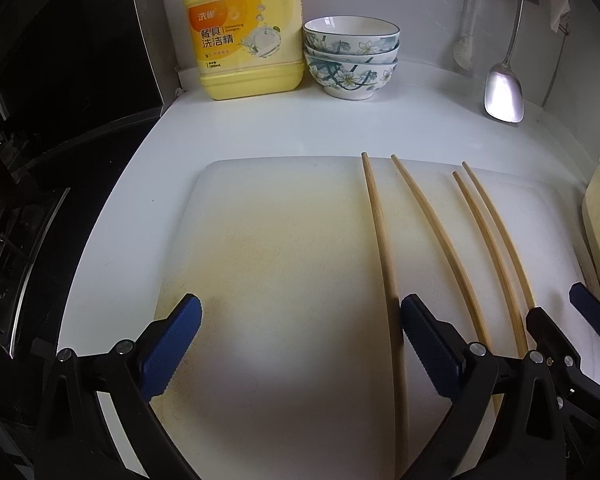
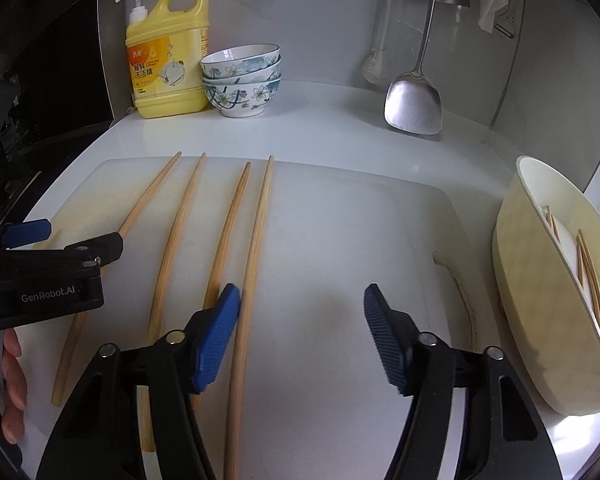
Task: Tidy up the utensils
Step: 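Lower both open grippers toward the remaining chopsticks on the board, then close the left gripper on a chopstick while the right gripper grasps another, then lift and carry both held chopsticks over the basin, then open the left gripper into the basin while the right gripper opens too, then move both open grippers back over the last chopsticks on the board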
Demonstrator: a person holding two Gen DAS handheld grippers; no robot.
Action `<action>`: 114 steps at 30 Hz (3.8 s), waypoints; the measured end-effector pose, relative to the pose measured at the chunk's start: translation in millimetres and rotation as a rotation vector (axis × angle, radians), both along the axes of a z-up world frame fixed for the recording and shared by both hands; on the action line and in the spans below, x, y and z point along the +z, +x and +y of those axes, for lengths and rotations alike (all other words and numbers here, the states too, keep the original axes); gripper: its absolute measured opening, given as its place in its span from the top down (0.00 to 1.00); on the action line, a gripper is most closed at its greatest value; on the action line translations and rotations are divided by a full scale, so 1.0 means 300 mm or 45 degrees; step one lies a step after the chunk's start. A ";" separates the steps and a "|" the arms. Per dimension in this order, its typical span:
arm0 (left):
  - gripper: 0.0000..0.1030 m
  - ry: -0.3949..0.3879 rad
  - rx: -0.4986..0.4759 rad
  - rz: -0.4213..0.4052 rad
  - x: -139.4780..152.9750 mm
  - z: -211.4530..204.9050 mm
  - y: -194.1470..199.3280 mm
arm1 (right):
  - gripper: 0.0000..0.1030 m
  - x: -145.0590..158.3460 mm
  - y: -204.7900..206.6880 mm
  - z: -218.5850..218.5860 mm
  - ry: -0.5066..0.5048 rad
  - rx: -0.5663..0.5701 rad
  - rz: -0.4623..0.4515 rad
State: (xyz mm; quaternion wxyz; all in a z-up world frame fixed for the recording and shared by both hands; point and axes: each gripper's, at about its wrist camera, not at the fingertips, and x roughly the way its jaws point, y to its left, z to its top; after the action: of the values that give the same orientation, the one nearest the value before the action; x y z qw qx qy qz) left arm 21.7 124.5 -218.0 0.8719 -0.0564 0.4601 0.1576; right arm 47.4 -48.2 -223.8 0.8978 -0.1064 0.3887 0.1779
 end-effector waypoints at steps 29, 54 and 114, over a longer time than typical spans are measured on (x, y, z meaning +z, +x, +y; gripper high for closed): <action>0.93 -0.151 -0.255 -0.056 0.028 -0.074 -0.029 | 0.94 0.013 -0.023 0.009 0.142 -0.008 0.085; 0.93 -0.143 -0.776 -0.084 0.436 -0.435 -0.065 | 0.94 0.489 -0.223 -0.458 0.175 -0.468 -0.036; 0.06 -0.027 -0.660 0.006 0.415 -0.681 0.269 | 0.47 0.357 0.049 -0.777 0.262 -0.580 0.116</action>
State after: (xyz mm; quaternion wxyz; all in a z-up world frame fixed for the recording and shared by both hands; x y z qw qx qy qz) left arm 102.3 -79.7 -93.5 0.8814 0.0548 0.4629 -0.0757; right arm 61.9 -281.3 -116.6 0.9023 0.0841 0.4225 0.0143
